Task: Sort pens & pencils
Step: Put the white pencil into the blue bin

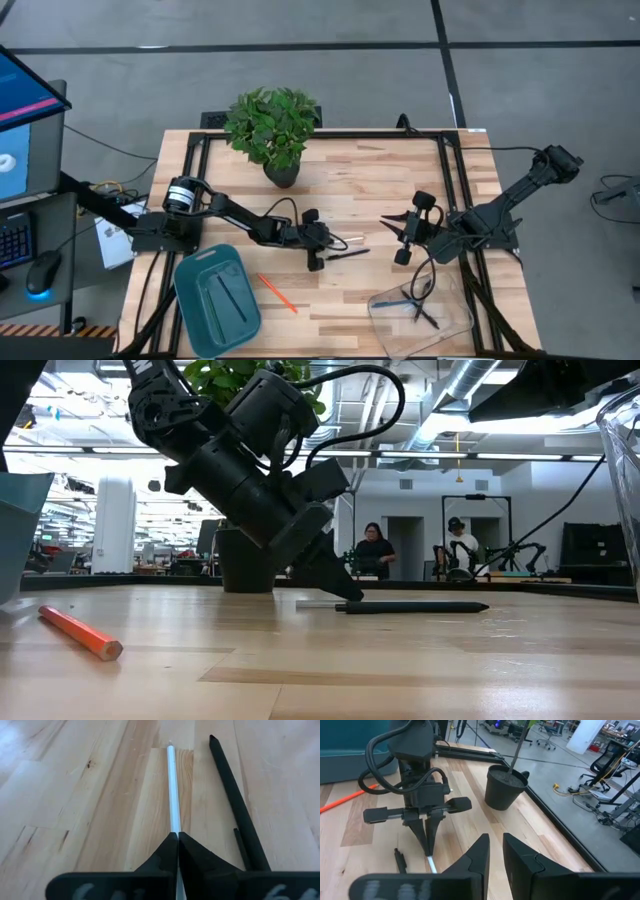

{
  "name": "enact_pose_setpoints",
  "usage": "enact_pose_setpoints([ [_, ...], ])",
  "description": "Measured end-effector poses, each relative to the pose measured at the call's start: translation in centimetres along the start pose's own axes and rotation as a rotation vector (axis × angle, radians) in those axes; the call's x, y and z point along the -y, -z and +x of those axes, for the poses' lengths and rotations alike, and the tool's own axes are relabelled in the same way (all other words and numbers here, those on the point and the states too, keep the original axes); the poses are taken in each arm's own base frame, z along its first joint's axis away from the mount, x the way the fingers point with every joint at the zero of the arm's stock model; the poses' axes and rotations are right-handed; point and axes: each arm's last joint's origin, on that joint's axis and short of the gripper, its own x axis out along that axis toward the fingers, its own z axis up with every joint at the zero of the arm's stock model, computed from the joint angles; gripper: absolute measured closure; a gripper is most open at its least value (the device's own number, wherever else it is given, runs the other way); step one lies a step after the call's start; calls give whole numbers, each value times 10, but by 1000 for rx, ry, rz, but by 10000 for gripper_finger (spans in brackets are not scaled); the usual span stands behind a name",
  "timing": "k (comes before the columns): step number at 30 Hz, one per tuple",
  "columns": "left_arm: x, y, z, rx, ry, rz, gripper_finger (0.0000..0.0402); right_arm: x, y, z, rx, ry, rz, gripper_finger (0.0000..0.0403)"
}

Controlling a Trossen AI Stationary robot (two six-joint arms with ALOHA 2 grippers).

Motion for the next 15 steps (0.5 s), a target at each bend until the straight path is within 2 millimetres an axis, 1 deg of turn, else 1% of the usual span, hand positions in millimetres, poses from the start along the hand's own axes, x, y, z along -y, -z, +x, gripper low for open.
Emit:
enact_pose_setpoints([
  [9,0,-2,-2,4,5,-1,401,0,0,0,-4,-11,8,328],
  [12,1,-2,-2,5,8,-1,401,-3,5,3,-49,-70,3,328],
  [15,1,-2,-2,4,15,-2,401,-6,11,9,-98,-74,-18,328],
])
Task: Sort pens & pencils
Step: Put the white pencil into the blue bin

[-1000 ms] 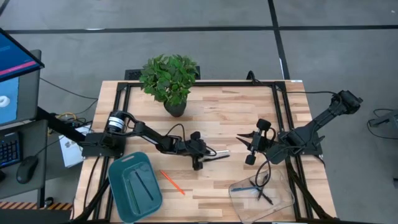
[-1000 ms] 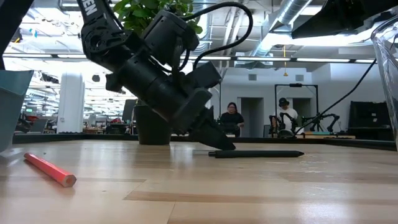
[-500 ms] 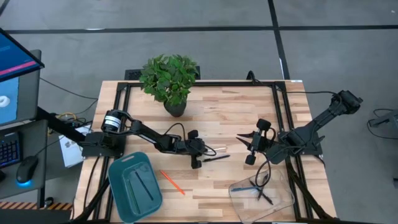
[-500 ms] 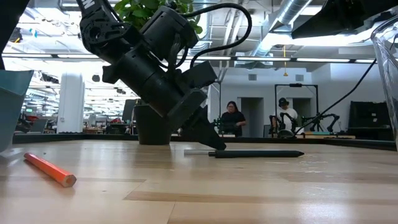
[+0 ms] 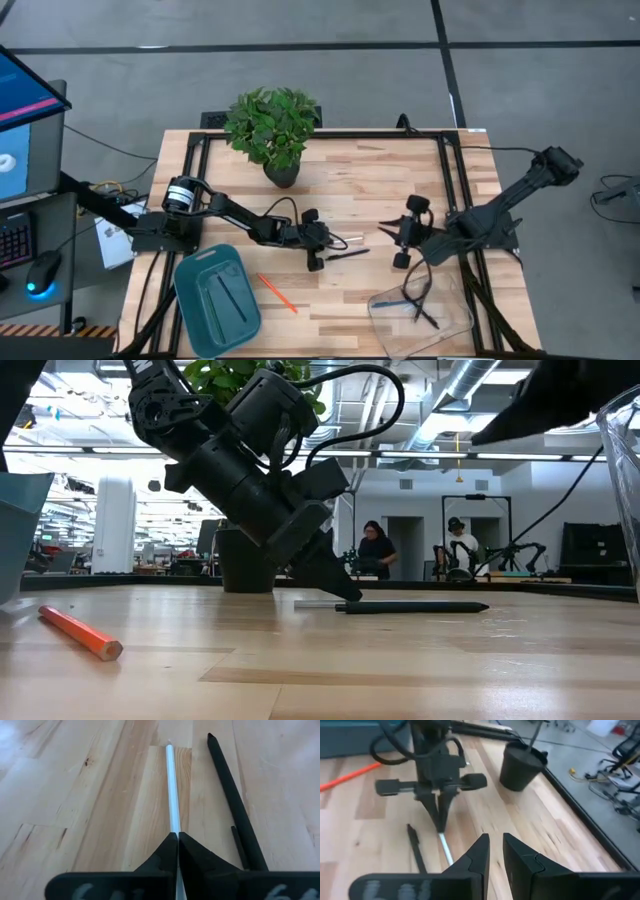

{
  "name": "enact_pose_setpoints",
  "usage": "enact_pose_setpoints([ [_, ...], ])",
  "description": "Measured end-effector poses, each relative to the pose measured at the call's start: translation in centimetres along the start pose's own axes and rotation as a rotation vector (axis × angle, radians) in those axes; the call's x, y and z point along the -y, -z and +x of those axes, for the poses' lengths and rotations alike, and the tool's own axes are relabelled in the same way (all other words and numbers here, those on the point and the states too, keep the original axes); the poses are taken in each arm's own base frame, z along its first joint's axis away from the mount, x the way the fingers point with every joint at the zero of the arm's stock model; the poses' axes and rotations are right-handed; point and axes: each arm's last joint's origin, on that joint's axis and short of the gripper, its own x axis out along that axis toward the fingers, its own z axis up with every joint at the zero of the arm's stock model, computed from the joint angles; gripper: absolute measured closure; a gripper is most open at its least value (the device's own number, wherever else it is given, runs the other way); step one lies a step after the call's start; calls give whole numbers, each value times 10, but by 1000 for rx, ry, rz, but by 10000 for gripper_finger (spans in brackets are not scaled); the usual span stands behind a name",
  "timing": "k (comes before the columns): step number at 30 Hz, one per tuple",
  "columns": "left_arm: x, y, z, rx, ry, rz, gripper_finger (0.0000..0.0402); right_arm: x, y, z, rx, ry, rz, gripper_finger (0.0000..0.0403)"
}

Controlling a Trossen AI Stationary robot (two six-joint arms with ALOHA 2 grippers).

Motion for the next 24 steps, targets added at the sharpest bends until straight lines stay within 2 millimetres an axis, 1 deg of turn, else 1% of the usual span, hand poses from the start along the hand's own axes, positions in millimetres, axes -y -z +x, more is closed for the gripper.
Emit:
enact_pose_setpoints([
  [4,0,0,0,0,3,-6,401,-3,6,13,-55,20,-27,328],
  [9,0,-1,0,0,6,-7,401,-5,13,32,-153,-37,-18,328],
  [13,1,-1,0,-2,23,-7,401,-6,20,43,-209,-40,-29,328],
  [19,2,-1,0,-7,54,-13,401,-6,28,59,-310,-129,10,328],
  [24,1,-1,-1,-8,47,-20,401,-5,29,68,-336,-201,59,328],
])
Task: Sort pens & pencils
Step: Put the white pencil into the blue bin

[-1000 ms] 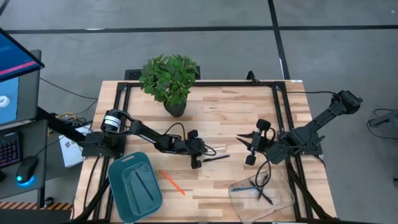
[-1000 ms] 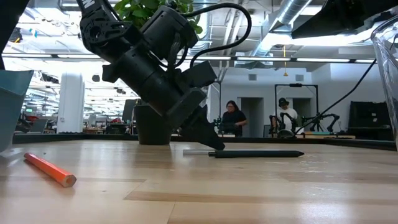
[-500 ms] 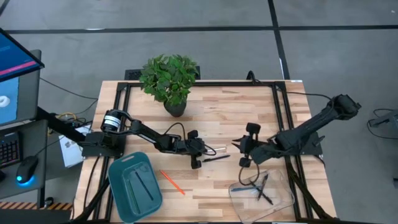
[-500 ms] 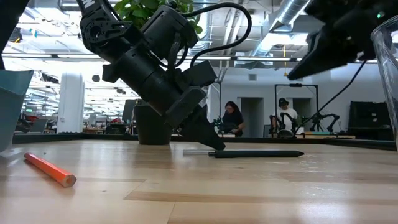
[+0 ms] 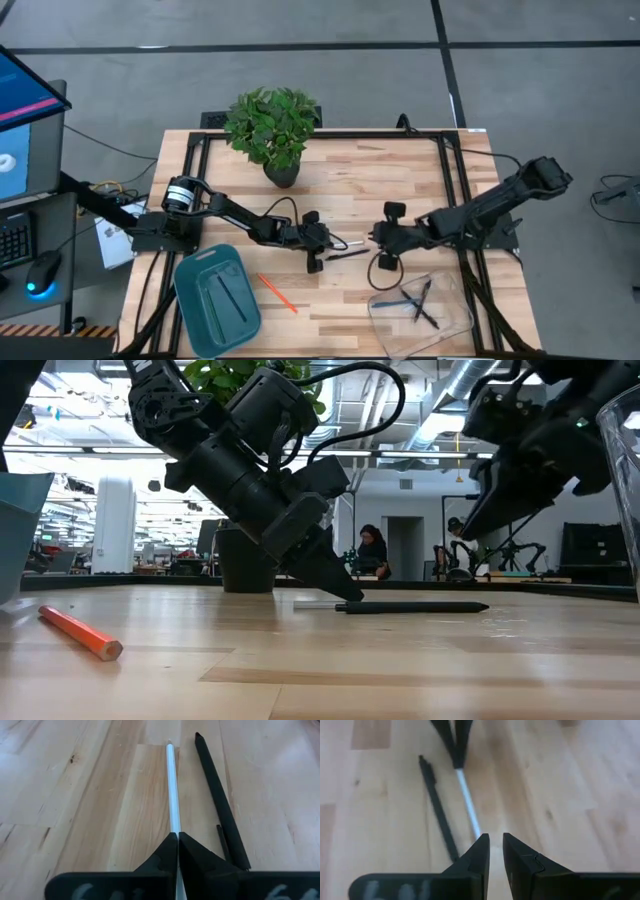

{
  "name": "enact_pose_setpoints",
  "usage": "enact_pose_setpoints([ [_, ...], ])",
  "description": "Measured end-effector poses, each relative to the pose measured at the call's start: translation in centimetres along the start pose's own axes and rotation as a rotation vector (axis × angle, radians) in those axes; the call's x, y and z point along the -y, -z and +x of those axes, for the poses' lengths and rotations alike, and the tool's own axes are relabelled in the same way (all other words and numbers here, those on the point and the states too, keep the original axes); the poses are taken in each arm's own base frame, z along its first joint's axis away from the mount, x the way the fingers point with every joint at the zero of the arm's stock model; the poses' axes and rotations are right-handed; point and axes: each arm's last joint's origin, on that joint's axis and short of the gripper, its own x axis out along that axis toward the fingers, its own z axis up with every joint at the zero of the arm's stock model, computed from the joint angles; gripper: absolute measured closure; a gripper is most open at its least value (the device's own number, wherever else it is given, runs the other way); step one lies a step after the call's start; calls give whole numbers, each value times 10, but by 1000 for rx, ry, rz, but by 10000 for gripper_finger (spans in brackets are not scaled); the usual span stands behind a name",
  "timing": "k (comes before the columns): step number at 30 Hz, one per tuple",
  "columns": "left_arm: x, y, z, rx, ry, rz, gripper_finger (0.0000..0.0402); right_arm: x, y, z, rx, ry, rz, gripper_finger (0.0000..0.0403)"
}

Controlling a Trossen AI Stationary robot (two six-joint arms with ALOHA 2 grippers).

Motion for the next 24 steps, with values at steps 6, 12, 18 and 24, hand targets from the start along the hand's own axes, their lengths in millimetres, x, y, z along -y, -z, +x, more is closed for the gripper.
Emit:
enact_pose_setpoints([
  [6,0,0,0,0,-2,-6,401,6,1,8,-65,-93,22,317],
  [12,0,0,0,0,-7,-6,401,11,3,21,-100,-79,30,296],
  [18,-5,-1,1,8,-18,2,401,13,9,42,-151,-110,-7,279],
  [24,-13,-3,2,12,-29,-7,401,17,10,55,-154,-118,-5,273],
])
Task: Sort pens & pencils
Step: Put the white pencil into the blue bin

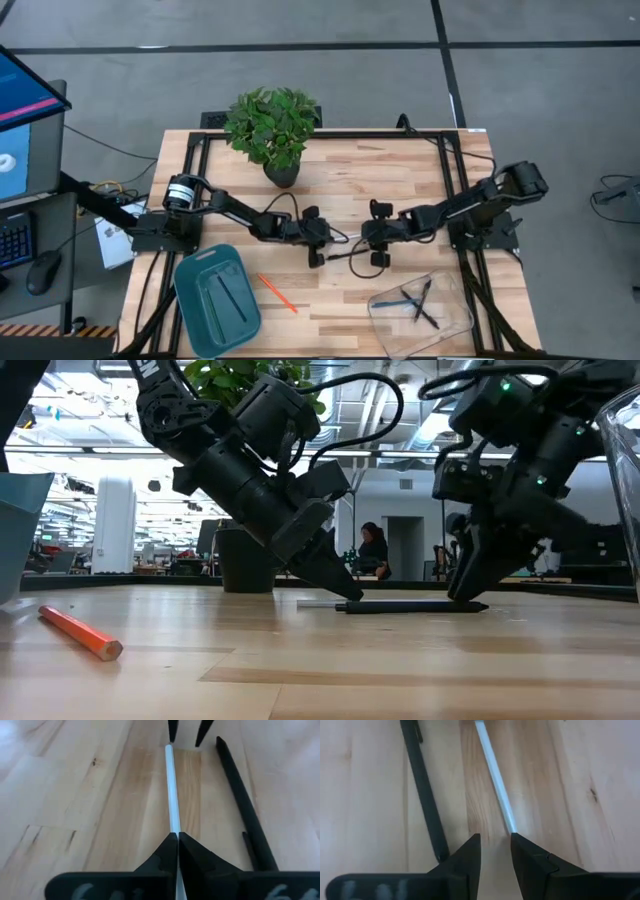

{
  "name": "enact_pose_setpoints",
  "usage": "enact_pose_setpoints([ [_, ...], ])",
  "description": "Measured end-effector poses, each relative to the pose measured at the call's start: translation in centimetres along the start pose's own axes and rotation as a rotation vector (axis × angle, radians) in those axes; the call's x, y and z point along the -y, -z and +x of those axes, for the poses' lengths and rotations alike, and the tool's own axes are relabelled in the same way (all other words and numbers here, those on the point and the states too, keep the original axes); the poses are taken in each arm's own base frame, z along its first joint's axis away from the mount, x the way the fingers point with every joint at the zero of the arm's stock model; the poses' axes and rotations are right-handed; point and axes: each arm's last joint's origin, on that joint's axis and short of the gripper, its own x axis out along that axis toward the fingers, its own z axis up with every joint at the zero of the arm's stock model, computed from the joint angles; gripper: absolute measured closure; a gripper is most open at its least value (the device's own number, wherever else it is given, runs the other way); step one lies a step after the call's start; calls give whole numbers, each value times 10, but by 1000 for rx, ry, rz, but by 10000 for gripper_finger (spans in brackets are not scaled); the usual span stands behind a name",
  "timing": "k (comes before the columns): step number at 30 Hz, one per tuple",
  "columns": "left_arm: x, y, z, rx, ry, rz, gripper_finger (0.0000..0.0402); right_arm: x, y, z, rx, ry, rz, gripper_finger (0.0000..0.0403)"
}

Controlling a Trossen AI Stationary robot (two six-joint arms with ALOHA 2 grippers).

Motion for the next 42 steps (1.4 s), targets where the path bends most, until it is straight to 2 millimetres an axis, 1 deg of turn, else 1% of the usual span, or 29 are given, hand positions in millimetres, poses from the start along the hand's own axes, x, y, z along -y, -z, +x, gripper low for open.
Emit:
enact_pose_setpoints([
  [4,0,0,0,-1,10,4,401,2,1,4,-13,-3,-3,275],
  [11,0,0,0,1,12,4,401,7,-1,5,-7,-5,-21,276],
  [19,0,1,0,-12,10,6,401,9,-8,-9,54,-16,-54,276],
  [22,0,1,0,-15,14,14,401,12,-8,-10,56,-10,-77,276],
  [31,2,2,-1,-33,64,34,401,18,-5,9,27,-4,-113,276],
  [42,2,3,-1,-53,73,37,401,20,-10,31,102,-96,-112,276],
])
